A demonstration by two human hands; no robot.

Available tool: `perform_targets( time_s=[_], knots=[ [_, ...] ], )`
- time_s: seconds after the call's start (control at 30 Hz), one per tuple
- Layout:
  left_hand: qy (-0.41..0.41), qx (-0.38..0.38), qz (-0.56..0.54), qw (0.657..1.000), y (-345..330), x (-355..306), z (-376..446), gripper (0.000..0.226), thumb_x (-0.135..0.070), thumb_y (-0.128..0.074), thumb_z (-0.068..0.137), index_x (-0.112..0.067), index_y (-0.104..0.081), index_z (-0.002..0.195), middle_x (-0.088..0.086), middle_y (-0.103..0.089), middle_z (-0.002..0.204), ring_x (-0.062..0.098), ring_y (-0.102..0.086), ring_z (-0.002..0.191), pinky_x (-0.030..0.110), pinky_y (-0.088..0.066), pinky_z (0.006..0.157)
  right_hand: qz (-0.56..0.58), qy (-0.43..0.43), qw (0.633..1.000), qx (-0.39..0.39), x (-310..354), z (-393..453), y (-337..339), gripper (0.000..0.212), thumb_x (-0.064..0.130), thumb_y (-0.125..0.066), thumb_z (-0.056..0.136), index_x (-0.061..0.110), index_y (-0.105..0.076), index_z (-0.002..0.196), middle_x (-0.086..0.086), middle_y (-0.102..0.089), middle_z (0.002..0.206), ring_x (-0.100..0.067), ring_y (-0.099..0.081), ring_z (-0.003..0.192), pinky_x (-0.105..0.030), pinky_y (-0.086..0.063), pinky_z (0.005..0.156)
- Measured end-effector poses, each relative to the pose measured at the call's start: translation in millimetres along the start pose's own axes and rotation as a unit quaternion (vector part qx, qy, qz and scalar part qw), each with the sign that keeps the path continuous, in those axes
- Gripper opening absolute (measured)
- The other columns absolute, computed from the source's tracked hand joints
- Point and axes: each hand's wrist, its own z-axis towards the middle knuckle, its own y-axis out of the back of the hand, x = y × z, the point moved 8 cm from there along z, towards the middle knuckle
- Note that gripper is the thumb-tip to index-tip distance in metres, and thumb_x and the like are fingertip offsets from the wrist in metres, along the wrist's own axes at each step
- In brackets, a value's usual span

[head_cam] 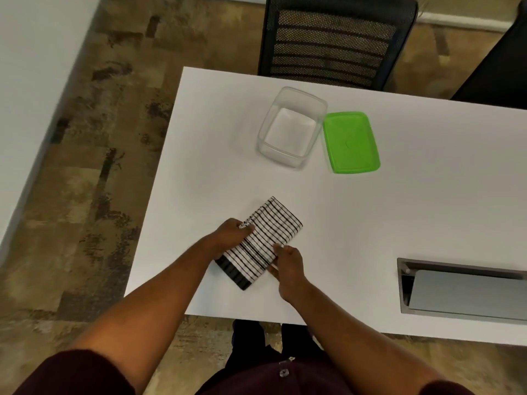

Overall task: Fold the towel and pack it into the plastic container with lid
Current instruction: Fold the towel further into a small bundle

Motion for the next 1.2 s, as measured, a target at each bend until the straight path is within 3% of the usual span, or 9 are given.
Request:
perform_targets(
  time_s=[0.2,0.37,0.53,0.73,0.83,0.93,1.03,1.1,1.2],
  knots=[
    [-0.033,-0.042,-0.21,0.976,-1,-3,-22,0.038,-0.017,-0.079,0.083,-0.001,-0.065,0.114,0.017,-0.073,0.112,0.021,-0.07,0.091,0.024,-0.058,0.068,-0.004,0.067,0.997,0.021,42,-7,20,0.036,0.013,-0.072,0.094,0.014,-0.053,0.124,-0.015,-0.073,0.109,-0.028,-0.075,0.096,-0.035,-0.065,0.072],
    [-0.186,-0.048,-0.187,0.963,3,-41,-49,0.063,0.002,-0.079,0.078,-0.024,-0.051,0.128,0.014,-0.064,0.091,0.018,-0.065,0.089,0.021,-0.057,0.072,-0.105,0.258,0.959,0.055,99,-30,18,0.016,0.01,-0.07,0.094,0.015,-0.069,0.109,-0.015,-0.076,0.103,-0.021,-0.071,0.089,-0.04,-0.056,0.082],
    [-0.36,-0.133,0.075,0.92,-4,-85,-83,0.058,0.001,-0.08,0.076,-0.025,-0.063,0.125,0.001,-0.064,0.12,0.018,-0.06,0.113,0.034,-0.051,0.099,-0.316,0.439,0.834,0.109,137,-62,8,0.057,0.003,-0.087,0.074,0.011,-0.066,0.127,-0.002,-0.069,0.123,-0.014,-0.067,0.112,-0.027,-0.053,0.097],
    [-0.404,-0.228,0.181,0.867,-11,-114,-100,0.035,-0.011,-0.076,0.082,-0.029,-0.069,0.111,-0.006,-0.048,0.113,0.01,-0.04,0.108,0.013,-0.035,0.089,-0.425,0.554,0.715,-0.034,167,-85,21,0.03,0.022,-0.082,0.074,0.024,-0.073,0.103,0.005,-0.056,0.097,-0.018,-0.057,0.093,-0.038,-0.053,0.079],
    [-0.421,-0.171,0.162,0.876,-17,-121,-102,0.029,-0.01,-0.072,0.085,-0.028,-0.065,0.108,-0.015,-0.043,0.143,0.003,-0.034,0.136,0.015,-0.024,0.112,-0.367,0.556,0.745,0.029,176,-81,31,0.029,0.025,-0.088,0.077,0.021,-0.071,0.101,0.002,-0.056,0.119,-0.015,-0.054,0.114,-0.028,-0.046,0.098],
    [-0.39,-0.121,0.136,0.903,-26,-124,-102,0.02,-0.025,-0.062,0.093,-0.034,-0.055,0.11,-0.024,-0.06,0.125,-0.004,-0.049,0.129,0.037,-0.014,0.125,-0.271,0.465,0.83,0.143,177,-74,34,0.023,0.032,-0.078,0.088,0.024,-0.063,0.104,0.01,-0.067,0.109,-0.011,-0.065,0.105,-0.042,-0.052,0.096],
    [-0.324,-0.115,-0.036,0.938,-35,-125,-102,0.025,-0.035,-0.062,0.095,-0.034,-0.052,0.119,-0.01,-0.069,0.112,0.005,-0.068,0.101,0.031,-0.056,0.094,-0.2,0.399,0.878,0.175,178,-73,35,0.023,0.04,-0.069,0.094,0.024,-0.056,0.105,-0.003,-0.07,0.095,-0.017,-0.067,0.092,-0.054,-0.055,0.088],
    [-0.242,-0.057,-0.153,0.956,-50,-118,-97,0.033,-0.039,-0.065,0.093,-0.031,-0.055,0.124,-0.002,-0.073,0.115,0.007,-0.073,0.098,0.023,-0.059,0.074,-0.163,0.38,0.895,0.164,181,-72,38,0.024,0.039,-0.065,0.098,0.021,-0.055,0.11,-0.014,-0.073,0.107,-0.027,-0.071,0.101,-0.053,-0.056,0.092],
    [-0.166,0.065,-0.15,0.973,-80,-111,-93,0.029,-0.038,-0.068,0.091,-0.026,-0.069,0.118,-0.002,-0.076,0.114,0.014,-0.073,0.102,0.028,-0.059,0.075,-0.132,0.335,0.924,0.127,181,-65,46,0.03,0.039,-0.065,0.097,0.02,-0.055,0.119,-0.013,-0.073,0.117,-0.031,-0.072,0.111,-0.049,-0.059,0.095]
  ],
)
